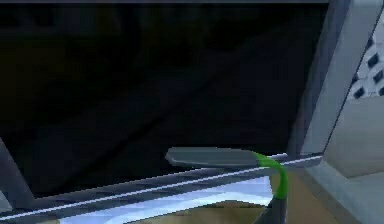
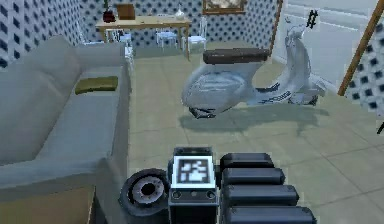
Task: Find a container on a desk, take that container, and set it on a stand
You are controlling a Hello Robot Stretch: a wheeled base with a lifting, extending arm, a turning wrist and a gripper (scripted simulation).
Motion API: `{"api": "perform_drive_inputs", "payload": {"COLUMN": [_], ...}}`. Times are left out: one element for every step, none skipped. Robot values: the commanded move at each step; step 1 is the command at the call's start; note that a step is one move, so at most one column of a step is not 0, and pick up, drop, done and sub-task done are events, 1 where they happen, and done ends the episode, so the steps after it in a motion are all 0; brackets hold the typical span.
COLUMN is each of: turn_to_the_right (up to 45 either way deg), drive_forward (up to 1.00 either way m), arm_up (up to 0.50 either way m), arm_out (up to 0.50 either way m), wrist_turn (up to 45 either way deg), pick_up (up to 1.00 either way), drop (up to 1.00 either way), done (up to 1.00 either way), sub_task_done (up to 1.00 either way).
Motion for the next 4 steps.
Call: {"api": "perform_drive_inputs", "payload": {"turn_to_the_right": [45.0,30.0,-45.0,-45.0], "drive_forward": [0.00,0.00,0.00,0.00], "arm_up": [0.00,0.00,0.00,0.00], "arm_out": [0.00,0.00,0.00,0.00], "wrist_turn": [0.0,0.0,0.0,0.0], "pick_up": [0.00,0.00,0.00,0.00], "drop": [0.00,0.00,0.00,0.00], "done": [0.00,0.00,0.00,0.00], "sub_task_done": [0.00,0.00,0.00,0.00]}}
